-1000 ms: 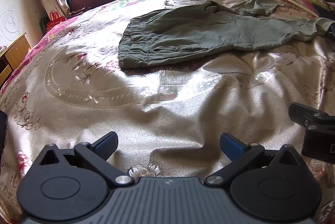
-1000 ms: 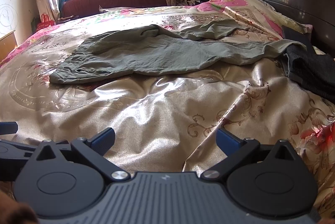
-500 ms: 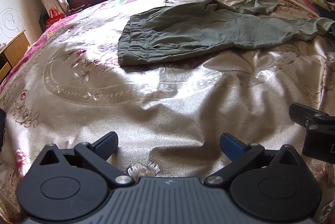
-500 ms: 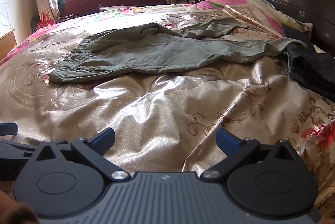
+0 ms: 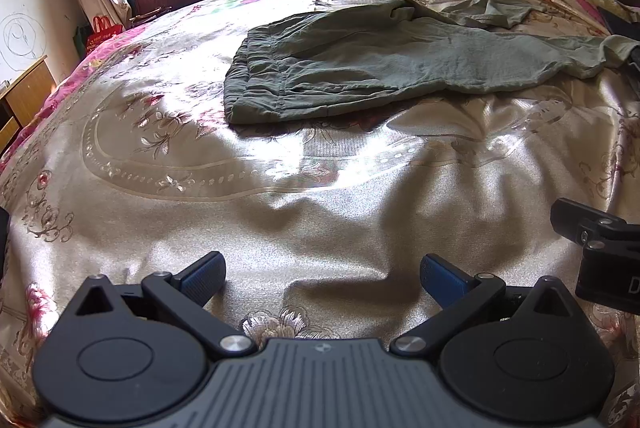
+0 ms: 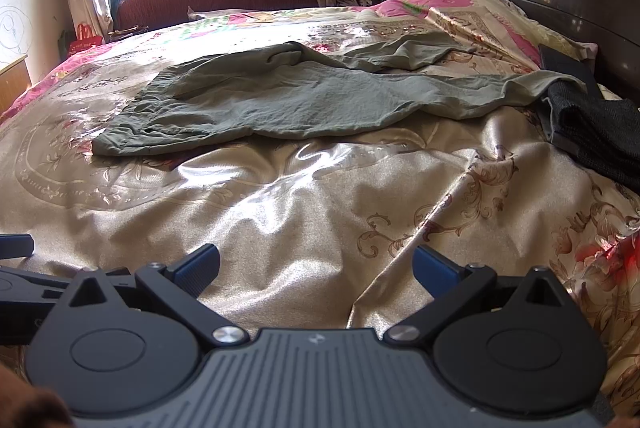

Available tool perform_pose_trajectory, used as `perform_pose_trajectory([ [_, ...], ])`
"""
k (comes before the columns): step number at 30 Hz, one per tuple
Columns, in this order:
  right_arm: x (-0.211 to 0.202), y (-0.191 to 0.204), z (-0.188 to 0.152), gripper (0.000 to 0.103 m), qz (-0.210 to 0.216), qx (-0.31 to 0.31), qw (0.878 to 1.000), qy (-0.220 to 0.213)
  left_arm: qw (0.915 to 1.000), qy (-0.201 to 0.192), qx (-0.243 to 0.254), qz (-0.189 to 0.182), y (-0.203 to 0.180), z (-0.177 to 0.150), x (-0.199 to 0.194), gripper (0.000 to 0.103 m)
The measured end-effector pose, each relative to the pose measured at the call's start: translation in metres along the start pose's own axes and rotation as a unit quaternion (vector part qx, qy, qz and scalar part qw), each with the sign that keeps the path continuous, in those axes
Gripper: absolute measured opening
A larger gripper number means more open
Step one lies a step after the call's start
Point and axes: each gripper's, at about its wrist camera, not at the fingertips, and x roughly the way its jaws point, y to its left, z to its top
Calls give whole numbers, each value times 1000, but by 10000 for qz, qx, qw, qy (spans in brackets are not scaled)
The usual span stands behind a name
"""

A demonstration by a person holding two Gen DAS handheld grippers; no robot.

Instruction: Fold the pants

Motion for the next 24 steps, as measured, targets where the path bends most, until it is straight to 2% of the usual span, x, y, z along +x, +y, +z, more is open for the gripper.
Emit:
perform_pose_trajectory([
  [18,1,0,5,102,60,-15,10000,-54,9998,-87,-127,-136,8,7,-1,103],
  [24,15,3,27,102,140,-231,9993,-257,9994,-340,41,63,18,30,6,103],
])
